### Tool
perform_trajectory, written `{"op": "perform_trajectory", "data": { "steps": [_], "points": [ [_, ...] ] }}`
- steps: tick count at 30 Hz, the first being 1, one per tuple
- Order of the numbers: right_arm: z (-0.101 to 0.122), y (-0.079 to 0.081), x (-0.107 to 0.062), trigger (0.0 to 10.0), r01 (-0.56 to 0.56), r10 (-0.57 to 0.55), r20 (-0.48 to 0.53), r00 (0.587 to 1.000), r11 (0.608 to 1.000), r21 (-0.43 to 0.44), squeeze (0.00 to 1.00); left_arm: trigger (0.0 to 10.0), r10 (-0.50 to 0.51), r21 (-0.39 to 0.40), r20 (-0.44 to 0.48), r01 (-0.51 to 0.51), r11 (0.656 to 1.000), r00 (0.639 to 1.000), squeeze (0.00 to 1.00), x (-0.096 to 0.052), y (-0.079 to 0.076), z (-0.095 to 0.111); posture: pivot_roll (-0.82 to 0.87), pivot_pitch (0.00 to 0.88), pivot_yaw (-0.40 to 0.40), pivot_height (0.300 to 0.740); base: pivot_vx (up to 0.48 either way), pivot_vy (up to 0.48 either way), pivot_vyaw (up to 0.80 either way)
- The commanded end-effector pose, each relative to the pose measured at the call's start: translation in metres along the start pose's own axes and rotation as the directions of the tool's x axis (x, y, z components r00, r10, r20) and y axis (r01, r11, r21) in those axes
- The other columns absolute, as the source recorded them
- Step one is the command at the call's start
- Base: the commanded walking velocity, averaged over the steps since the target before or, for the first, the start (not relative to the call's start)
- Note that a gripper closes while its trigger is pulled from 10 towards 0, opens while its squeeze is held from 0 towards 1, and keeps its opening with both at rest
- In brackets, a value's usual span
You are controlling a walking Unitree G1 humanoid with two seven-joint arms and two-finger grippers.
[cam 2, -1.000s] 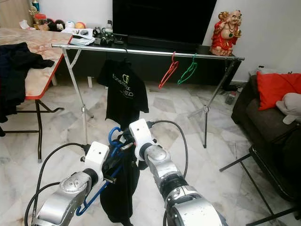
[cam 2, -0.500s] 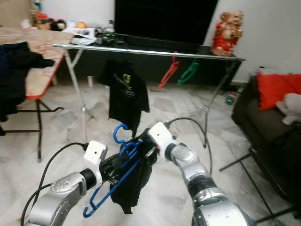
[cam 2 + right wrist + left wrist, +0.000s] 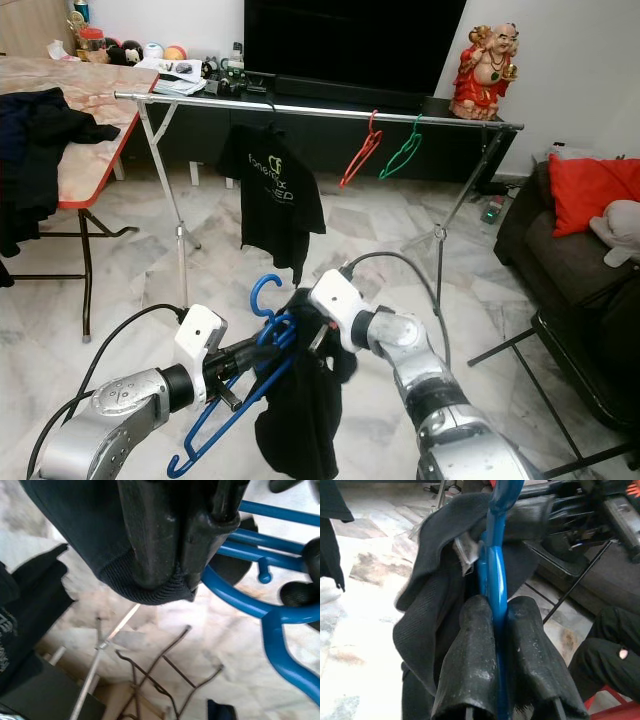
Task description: Hang hanger
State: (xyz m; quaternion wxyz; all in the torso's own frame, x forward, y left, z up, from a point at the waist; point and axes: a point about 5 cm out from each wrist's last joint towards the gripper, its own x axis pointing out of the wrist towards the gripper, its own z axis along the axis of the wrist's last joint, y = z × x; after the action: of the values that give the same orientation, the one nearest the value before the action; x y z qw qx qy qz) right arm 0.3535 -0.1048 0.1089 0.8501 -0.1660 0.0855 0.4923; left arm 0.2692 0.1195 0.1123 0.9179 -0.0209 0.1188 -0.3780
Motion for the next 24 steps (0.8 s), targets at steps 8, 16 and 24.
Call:
{"op": "perform_trajectory", "data": {
  "steps": [8,16,24],
  "points": [
    [0.023,0.015,-0.001,10.0,-0.219,0.224,0.171,0.959,0.974,-0.048,0.00,10.0,0.067,-0.060,0.128,-0.060,0.996,0.990,0.00,0.016,-0.001,0.015,0.23,0.000,-0.144,0.740,0.000,0.000,0.00],
    [0.015,-0.007,-0.022,10.0,-0.069,0.064,0.178,0.982,0.997,0.026,0.00,10.0,0.127,-0.064,0.116,-0.120,0.991,0.985,0.00,0.014,0.006,0.011,0.23,0.000,-0.142,0.740,0.000,0.000,0.00],
    [0.014,-0.004,-0.029,10.0,-0.105,0.095,0.204,0.974,0.994,0.042,0.00,10.0,0.146,-0.077,0.140,-0.137,0.988,0.979,0.00,0.014,0.007,0.013,0.23,0.000,-0.139,0.740,0.000,0.000,0.00]
  ]
}}
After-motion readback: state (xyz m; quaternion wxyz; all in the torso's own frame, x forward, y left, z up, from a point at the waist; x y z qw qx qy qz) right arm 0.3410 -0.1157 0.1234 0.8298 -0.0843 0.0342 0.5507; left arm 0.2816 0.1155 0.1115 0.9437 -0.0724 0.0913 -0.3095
